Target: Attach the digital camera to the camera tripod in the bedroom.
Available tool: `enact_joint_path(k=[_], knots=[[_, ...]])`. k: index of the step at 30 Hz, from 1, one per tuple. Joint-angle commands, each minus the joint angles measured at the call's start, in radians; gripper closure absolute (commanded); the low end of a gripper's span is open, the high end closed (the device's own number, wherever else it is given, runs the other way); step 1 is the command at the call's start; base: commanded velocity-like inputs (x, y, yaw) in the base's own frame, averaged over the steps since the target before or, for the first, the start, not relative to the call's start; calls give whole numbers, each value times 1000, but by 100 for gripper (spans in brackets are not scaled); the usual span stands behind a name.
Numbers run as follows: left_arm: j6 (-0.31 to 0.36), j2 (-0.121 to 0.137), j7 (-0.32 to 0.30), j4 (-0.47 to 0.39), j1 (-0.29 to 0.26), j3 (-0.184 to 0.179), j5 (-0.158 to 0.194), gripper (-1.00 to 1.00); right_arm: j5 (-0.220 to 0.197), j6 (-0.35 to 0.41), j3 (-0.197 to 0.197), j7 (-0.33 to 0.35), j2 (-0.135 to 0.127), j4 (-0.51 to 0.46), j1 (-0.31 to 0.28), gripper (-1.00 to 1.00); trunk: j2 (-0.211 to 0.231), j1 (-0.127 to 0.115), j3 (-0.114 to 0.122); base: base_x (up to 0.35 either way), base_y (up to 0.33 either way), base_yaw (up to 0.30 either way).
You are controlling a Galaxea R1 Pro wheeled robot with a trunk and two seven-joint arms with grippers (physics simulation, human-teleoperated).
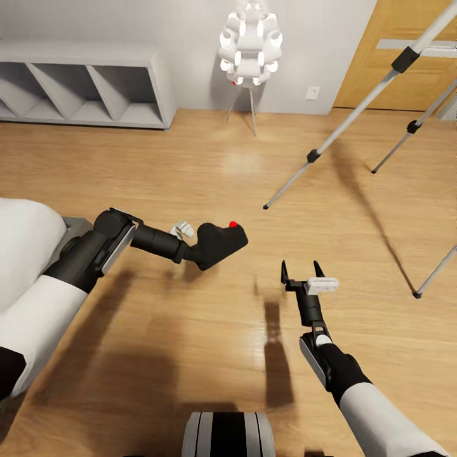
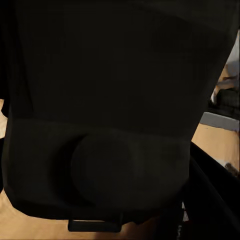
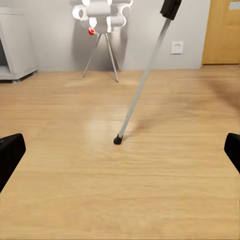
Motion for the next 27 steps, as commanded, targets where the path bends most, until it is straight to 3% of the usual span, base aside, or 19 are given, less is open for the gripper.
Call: enact_joint_path(k=[1,6,7,10,16,27], knots=[[6,2,0,1,-1,-3,16,100,-10,10,9,-5,-1,0,-1,-100,0,-1,3,0,0,0],[6,5,0,3,-1,-3,49,100,-10,115,9,-5,-1,0,-1,-100,1,-3,23,0,0,0],[6,6,-1,3,-1,-4,53,100,-10,168,8,-5,-2,-2,-1,-100,1,-3,27,0,0,0],[6,6,-1,3,-1,-4,58,100,-10,282,9,-5,-2,-7,-1,-100,2,-5,38,0,0,0],[7,5,-2,1,-1,-4,60,100,-9,423,11,-6,-2,-11,-1,-100,4,-7,61,0,0,0],[8,4,-1,0,-1,-5,61,100,-9,506,11,-4,-2,-12,-1,-100,6,-12,104,0,0,0]])
